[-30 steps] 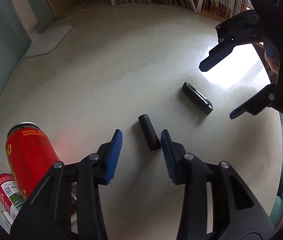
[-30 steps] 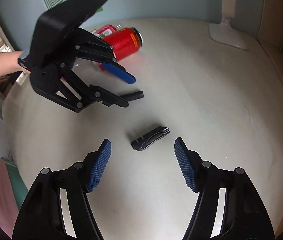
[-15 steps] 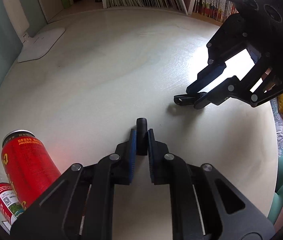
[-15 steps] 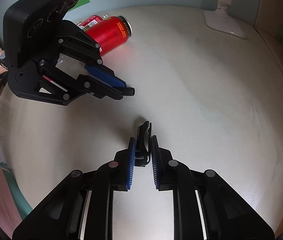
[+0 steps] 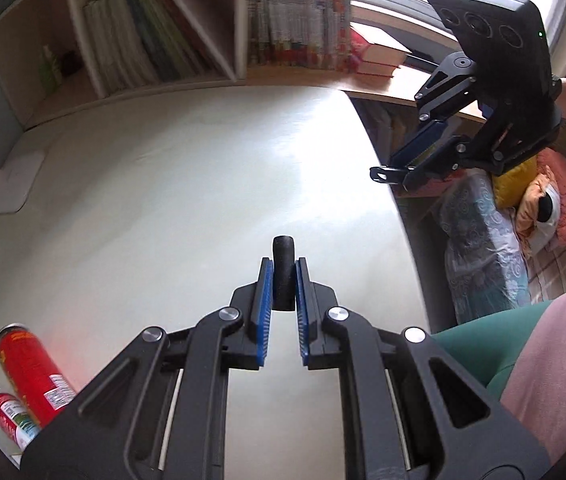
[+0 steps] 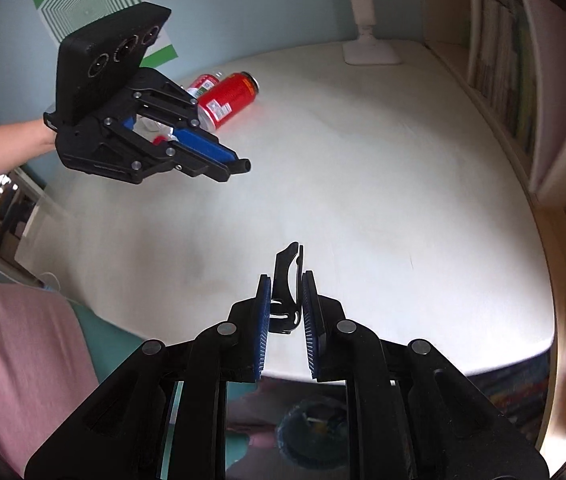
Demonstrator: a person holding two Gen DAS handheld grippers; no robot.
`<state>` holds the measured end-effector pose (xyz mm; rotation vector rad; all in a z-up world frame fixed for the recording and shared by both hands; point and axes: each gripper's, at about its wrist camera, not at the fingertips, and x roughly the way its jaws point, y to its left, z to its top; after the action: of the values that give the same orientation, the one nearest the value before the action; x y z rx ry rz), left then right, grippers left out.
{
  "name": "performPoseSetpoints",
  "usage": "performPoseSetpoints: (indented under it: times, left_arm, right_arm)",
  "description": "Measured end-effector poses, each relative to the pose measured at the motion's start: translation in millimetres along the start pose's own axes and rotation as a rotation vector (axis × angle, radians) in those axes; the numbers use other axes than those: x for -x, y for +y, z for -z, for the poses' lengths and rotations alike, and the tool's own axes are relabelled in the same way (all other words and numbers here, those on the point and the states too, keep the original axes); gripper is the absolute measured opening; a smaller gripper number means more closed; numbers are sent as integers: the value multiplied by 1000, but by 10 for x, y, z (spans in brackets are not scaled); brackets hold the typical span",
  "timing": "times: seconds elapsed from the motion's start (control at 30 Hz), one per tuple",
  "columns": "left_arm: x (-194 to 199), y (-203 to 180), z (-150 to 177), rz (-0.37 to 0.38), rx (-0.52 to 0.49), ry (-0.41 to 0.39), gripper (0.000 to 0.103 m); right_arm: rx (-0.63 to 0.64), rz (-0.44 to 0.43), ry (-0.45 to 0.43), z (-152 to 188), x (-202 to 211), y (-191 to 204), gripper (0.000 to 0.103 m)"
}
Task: Collect trash
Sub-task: 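Carry both black caps over the wastebasket and open both tools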
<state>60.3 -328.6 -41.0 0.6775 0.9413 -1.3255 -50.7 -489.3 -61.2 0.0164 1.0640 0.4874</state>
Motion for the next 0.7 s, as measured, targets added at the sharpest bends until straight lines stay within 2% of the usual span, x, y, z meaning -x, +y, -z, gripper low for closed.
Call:
performPoseSetpoints:
  times: [0.2,0.33,0.43,0.53,0.7]
  left_arm:
    - [-480,-1037,-235,169,-123,37,9]
    - [-1005,-1642,-253,255,-99,92,9]
    - [-1439,-2002,-138,302,-71,146,9]
    - [-2018,-2273,49,317,-72,218,9]
    - [-3152,-2384,465,320,42,351,9]
  right_arm:
    - [-198,65,-8,1123,507,-65,17]
    - [-330,78,26,1991,504,-178,17]
    - [-400,62,58,2505,263,-304,17]
    - [-453,37,94,3071,-124,-446,17]
    - [-513,5,176,3825,-979,-737,17]
